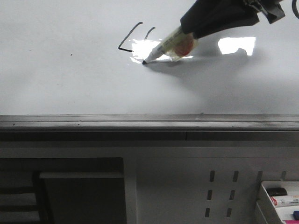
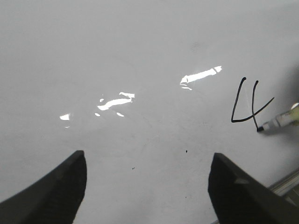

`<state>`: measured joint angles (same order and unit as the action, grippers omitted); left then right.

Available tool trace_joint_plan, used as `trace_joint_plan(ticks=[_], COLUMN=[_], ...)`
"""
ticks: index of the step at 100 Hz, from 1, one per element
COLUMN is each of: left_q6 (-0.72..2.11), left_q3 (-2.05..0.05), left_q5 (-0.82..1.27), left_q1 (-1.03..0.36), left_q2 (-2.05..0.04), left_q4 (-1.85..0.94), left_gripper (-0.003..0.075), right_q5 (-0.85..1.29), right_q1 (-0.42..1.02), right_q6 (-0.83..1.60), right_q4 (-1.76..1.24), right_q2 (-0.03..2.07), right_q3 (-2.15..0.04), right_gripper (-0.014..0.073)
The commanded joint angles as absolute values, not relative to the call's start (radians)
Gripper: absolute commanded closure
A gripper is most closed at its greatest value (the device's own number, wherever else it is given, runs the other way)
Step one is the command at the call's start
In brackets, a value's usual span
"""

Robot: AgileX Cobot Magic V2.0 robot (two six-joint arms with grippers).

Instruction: Write number 4 on whiteboard

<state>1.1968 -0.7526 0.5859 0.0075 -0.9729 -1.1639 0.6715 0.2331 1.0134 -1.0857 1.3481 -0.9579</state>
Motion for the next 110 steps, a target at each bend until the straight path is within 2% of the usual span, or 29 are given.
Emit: trace_joint_plan(ticks=[1,18,39,69,83,110], left_q6=[1.223,1.358,1.567,1.614,1.614,1.614], left_q3=[-0.778,-0.778,-0.778,-0.801,-0.843,-0.878], left_q5=[0.595,0.625,0.623,0.488,0.464,0.488], left_q1=[-0.019,-0.12,-0.33,-0.592,-0.639,-0.642], left_q2=[-0.959,-0.959,-1.005,-1.112,-1.16,-1.237], left_q4=[-1.226,-1.3,-1.425,-1.428,-1.416,-1.416], left_gripper=[0.0219,0.022,0.023,0.023,0.023,0.023], right_q5=[0.712,0.743,0.826,0.919,0.941,0.964], right_q1=[0.229,0.229,0.229,0.229,0.229,0.229], right_q6=[0.99,0.99,0.99,0.99,0.99,0.99], right_q4=[-1.101,-1.119,-1.119,-1.119,-1.119,-1.121], right_q2=[1.315,1.235,1.176,1.176,1.176,1.176], right_q3=[-0.983,-0.983,-0.983,-0.983,-0.983,-0.983], right_gripper=[0.0645,0.0645,0.0646,0.0646,0.0646,0.0646])
